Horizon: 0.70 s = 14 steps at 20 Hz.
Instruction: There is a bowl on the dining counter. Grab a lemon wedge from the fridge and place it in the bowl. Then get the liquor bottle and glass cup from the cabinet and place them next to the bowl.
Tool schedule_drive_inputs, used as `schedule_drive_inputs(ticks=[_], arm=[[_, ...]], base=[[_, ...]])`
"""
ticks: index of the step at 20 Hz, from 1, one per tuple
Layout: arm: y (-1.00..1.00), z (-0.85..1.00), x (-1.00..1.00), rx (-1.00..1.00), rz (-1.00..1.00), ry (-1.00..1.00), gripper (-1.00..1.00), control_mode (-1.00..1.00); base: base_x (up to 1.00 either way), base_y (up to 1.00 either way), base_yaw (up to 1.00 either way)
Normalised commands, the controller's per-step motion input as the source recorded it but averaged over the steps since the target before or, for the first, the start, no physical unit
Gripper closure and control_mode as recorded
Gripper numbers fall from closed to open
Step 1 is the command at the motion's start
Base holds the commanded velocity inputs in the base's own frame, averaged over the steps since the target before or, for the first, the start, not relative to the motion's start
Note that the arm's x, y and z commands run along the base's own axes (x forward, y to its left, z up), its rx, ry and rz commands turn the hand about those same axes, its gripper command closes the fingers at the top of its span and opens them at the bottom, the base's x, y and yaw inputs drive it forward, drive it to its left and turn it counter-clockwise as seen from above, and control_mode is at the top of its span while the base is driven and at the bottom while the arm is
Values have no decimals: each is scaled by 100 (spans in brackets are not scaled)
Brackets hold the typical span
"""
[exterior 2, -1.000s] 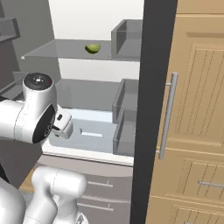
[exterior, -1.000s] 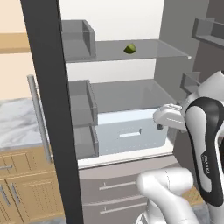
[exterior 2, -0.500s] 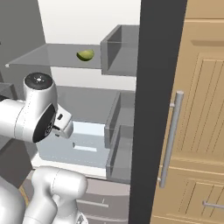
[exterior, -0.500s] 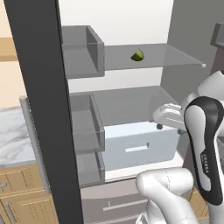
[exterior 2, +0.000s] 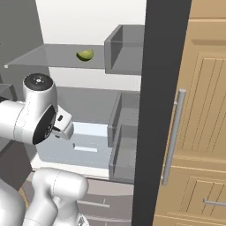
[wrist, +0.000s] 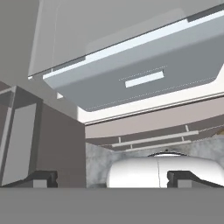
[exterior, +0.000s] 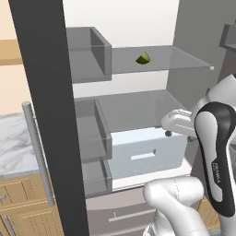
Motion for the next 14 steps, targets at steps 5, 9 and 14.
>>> schedule_drive_inputs(ticks=[5,9,14], arm=[[0,0,0,0,0,0,-100,100],[10,9,52,-2,-5,0,-100,-100],[1,41,58,-10,0,0,-100,-100]], base=[[70,31,-17],[18,6,-4],[0,0,0]])
